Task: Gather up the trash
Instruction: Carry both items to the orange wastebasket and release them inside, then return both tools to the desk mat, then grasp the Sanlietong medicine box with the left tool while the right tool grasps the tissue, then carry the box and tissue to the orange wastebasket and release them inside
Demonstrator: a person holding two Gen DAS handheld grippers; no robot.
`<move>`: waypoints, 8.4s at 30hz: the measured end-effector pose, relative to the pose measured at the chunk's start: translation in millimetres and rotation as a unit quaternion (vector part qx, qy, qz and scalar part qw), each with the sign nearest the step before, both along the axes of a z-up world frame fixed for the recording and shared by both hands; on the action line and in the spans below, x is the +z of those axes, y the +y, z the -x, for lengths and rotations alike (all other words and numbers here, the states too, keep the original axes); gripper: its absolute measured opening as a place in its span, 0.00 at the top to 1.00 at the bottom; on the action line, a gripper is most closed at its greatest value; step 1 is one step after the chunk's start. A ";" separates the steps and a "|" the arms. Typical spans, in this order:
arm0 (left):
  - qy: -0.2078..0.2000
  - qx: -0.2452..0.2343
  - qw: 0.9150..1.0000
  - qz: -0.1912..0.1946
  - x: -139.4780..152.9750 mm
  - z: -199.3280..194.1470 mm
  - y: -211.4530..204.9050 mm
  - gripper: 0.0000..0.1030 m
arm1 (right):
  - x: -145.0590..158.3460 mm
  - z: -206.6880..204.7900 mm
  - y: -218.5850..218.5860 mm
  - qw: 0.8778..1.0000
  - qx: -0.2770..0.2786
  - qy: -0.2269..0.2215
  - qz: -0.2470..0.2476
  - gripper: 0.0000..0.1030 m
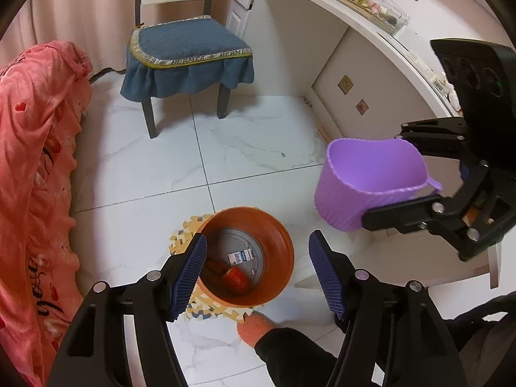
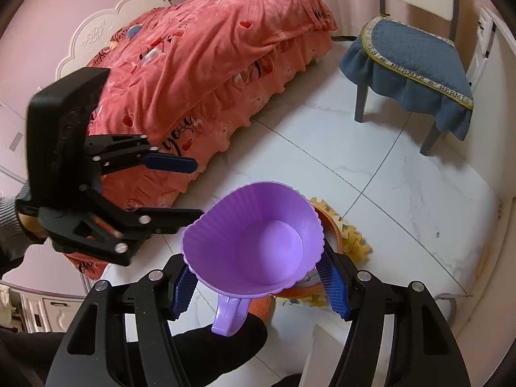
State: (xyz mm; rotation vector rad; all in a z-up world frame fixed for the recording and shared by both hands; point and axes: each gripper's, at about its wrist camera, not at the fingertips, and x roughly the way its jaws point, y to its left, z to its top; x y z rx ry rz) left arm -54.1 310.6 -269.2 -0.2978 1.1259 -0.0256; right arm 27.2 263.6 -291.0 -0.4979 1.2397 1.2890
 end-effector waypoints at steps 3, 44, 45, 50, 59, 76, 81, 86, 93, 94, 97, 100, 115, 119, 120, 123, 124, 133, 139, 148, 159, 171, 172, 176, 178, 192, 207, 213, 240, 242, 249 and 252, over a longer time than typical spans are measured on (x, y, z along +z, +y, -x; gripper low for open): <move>0.015 0.006 1.000 0.000 -3.3 4.4 2.0 0.35 | -4.2 2.2 7.0 1.000 0.003 -0.008 0.003 0.34; -0.063 0.011 0.996 -0.067 131.2 -8.3 -74.9 0.10 | 149.9 -21.0 -113.5 0.992 -0.089 -0.034 -0.077 0.14; -0.066 0.009 0.995 -0.071 137.2 -9.5 -81.2 0.10 | 154.9 -21.8 -118.6 0.992 -0.092 -0.036 -0.080 0.14; -0.089 -0.007 0.993 -0.080 163.2 -14.8 -108.6 0.09 | 185.0 -25.8 -157.2 0.986 -0.119 -0.049 -0.102 0.12; -0.124 -0.052 0.987 -0.084 193.0 -35.4 -159.0 0.07 | 218.8 -36.3 -228.9 0.973 -0.172 -0.070 -0.133 0.12; -0.138 -0.206 0.965 -0.084 200.2 -103.1 -266.5 0.07 | 219.2 -77.7 -383.4 0.941 -0.302 -0.100 -0.113 0.12; -0.130 -0.243 0.957 -0.087 195.8 -128.0 -281.7 0.07 | 216.4 -96.4 -400.9 0.938 -0.310 -0.110 -0.106 0.12; -0.124 -0.267 0.952 -0.085 188.4 -154.4 -287.4 0.07 | 206.7 -119.2 -408.9 0.938 -0.314 -0.115 -0.092 0.12; -0.103 -0.276 0.953 -0.075 162.0 -198.2 -288.7 0.07 | 185.4 -153.2 -405.7 0.939 -0.318 -0.101 -0.086 0.12; -0.100 -0.276 0.953 -0.073 158.8 -202.9 -287.9 0.07 | 182.9 -156.9 -405.7 0.938 -0.320 -0.100 -0.086 0.12; -0.089 -0.276 0.955 -0.065 146.7 -217.7 -286.8 0.07 | 175.1 -165.4 -406.4 0.937 -0.326 -0.096 -0.083 0.12; -0.086 -0.286 0.952 -0.068 139.5 -229.6 -289.0 0.07 | 166.9 -174.9 -407.5 0.936 -0.331 -0.089 -0.079 0.12; -0.048 -0.248 0.962 -0.100 93.7 -285.2 -277.0 0.07 | 123.4 -222.5 -379.8 0.936 -0.337 -0.087 -0.052 0.27; -0.043 -0.251 0.960 -0.116 83.0 -291.1 -280.2 0.07 | 110.5 -230.5 -370.8 0.940 -0.323 -0.108 -0.026 0.34; -0.040 -0.252 0.960 -0.119 79.9 -292.8 -280.1 0.07 | 106.8 -231.7 -369.4 0.941 -0.321 -0.110 -0.019 0.36; -0.027 -0.247 0.961 -0.120 70.6 -296.2 -278.3 0.07 | 98.3 -233.9 -369.5 0.940 -0.322 -0.113 -0.012 0.42; -0.035 -0.247 0.961 -0.118 71.6 -295.0 -278.3 0.07 | 98.0 -233.8 -370.4 0.940 -0.321 -0.116 -0.013 0.42; -0.039 -0.235 0.963 -0.126 76.4 -292.6 -273.0 0.34 | 106.0 -221.4 -376.8 0.941 -0.313 -0.119 -0.034 0.58; -0.033 -0.235 0.966 -0.105 79.8 -279.1 -273.3 0.37 | 118.2 -214.6 -393.9 0.937 -0.328 -0.098 -0.062 0.59; -0.041 -0.233 0.968 -0.087 99.9 -241.0 -283.3 0.37 | 137.7 -188.0 -414.7 0.940 -0.324 -0.069 -0.084 0.59; -0.051 -0.222 0.970 -0.079 124.6 -195.7 -289.6 0.37 | 151.8 -140.3 -418.4 0.950 -0.298 -0.044 -0.084 0.59; -0.080 -0.217 0.969 -0.084 161.7 -158.2 -287.3 0.37 | 162.3 -107.3 -396.2 0.971 -0.223 0.013 -0.084 0.59; -0.082 -0.220 0.968 -0.087 163.6 -157.9 -289.2 0.37 | 165.6 -102.6 -392.7 0.973 -0.213 0.013 -0.089 0.59; -0.085 -0.238 0.963 -0.092 166.8 -159.6 -299.2 0.37 | 179.5 -90.5 -386.9 0.975 -0.190 0.013 -0.111 0.59; -0.086 -0.249 0.960 -0.091 165.3 -158.7 -305.6 0.37 | 186.6 -86.9 -385.1 0.976 -0.181 0.012 -0.123 0.58; -0.084 -0.232 0.965 -0.088 164.2 -139.9 -292.9 0.36 | 199.0 -96.4 -371.1 0.980 -0.151 -0.018 -0.129 0.59; -0.067 -0.106 0.987 -0.101 167.0 -81.9 -198.8 0.36 | 195.4 -78.7 -262.5 0.991 -0.036 -0.006 -0.129 0.59; -0.056 -0.053 0.992 -0.100 163.7 -52.5 -162.3 0.36 | 193.0 -57.1 -209.3 0.992 0.017 0.001 -0.127 0.59; 0.018 0.051 0.998 -0.042 73.9 8.9 -28.1 0.36 | 86.5 7.5 -16.4 0.995 0.082 0.030 -0.054 0.59; 0.024 0.051 0.998 -0.035 62.9 7.2 -23.4 0.36 | 69.7 4.4 -10.0 0.996 0.073 0.033 -0.043 0.59; 0.045 0.042 0.998 -0.013 25.2 2.0 -12.9 0.36 | 20.2 -7.0 6.4 0.997 0.053 0.048 -0.013 0.59; 0.052 0.040 0.998 -0.006 14.5 1.1 -10.6 0.36 | 5.7 -8.3 9.6 0.997 0.050 0.054 -0.006 0.58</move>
